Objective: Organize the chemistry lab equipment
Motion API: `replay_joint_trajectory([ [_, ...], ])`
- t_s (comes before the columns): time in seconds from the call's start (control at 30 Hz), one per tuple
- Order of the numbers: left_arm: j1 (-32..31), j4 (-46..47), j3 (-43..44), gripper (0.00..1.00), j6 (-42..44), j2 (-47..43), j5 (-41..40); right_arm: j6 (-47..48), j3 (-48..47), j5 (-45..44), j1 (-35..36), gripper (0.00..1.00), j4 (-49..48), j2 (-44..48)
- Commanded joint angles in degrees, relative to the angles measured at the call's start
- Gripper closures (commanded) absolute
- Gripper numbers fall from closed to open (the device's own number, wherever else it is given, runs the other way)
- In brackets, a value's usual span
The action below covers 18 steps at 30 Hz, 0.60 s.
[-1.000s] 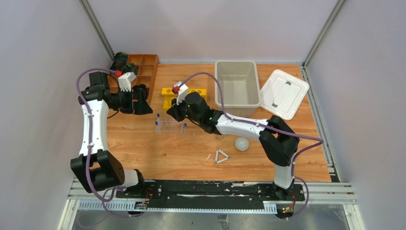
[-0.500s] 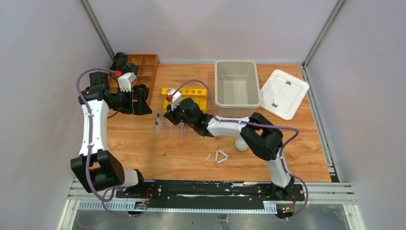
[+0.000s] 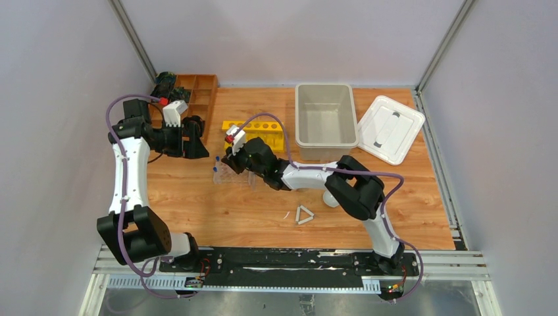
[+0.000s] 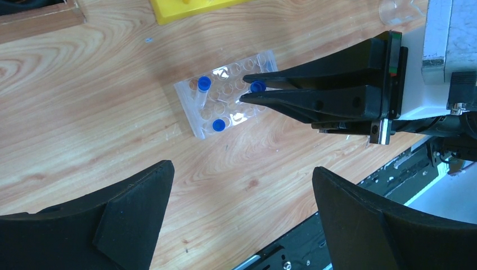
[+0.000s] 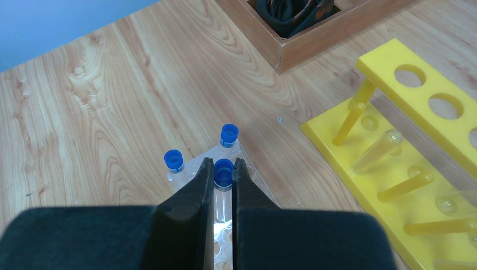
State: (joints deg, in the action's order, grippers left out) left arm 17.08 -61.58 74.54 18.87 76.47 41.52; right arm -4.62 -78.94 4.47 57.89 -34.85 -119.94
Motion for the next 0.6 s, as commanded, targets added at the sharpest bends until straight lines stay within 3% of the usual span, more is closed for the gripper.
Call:
replay_joint_trajectory([
  [0.0,0.2,0.3,-0.4,0.0,0.9,-0.6,0.6,2.3,-1.5,-1.1,0.6,1.0,-3.2,-1.8],
  [0.57,0.2,0.3,-0.4,0.0,1.5,-0.9,0.6,3.3,-0.9,-2.4,0.6,1.0,-5.6,-4.4],
])
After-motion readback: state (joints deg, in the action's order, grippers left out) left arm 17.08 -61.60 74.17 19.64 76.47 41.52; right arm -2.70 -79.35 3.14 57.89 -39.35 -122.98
